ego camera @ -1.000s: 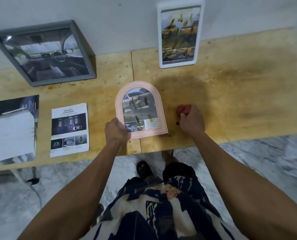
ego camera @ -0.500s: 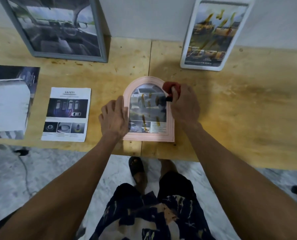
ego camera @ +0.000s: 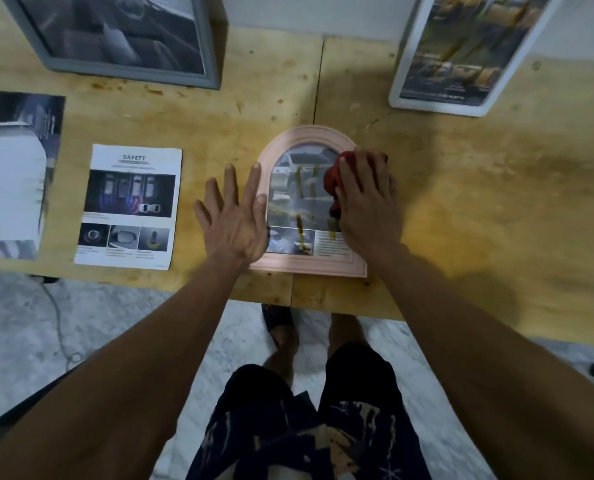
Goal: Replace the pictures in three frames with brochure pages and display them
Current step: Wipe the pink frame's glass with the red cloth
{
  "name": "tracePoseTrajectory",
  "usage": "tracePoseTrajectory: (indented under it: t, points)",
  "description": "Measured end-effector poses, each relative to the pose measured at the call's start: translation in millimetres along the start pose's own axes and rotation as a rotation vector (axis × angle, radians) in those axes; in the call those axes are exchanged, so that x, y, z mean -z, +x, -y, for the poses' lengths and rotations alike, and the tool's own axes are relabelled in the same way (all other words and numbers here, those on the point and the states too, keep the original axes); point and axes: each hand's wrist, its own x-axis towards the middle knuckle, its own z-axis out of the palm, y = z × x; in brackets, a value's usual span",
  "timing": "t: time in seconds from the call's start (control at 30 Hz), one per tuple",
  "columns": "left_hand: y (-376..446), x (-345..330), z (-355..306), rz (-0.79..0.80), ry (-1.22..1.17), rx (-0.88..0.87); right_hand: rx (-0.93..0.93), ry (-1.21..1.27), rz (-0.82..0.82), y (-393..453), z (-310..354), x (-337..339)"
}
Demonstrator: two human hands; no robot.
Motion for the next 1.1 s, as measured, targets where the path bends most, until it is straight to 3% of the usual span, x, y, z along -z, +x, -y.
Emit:
tracePoseTrajectory:
  t: [0.27,0.4,0.57,1.1]
  points:
    - [0.2,-0.9,-0.3,0.018,-0.06,0.014,-0.078,-0.015,-0.027,12.2,20.9,-7.3]
    - [0.0,-3.0,1.8,-0.001,-0.07,0.006,-0.046,0.042,0.013,21.3,27.7,-9.4]
    - [-0.1,-6.1,3.3,-0.023,-0.083,0.01,-0.017,0.099,-0.07,32.2,39.1,-16.2]
    - [2.7,-7.7,4.0,-0.001,-0.082,0.015,0.064,0.406,0.018,15.4,94.8,-17.0]
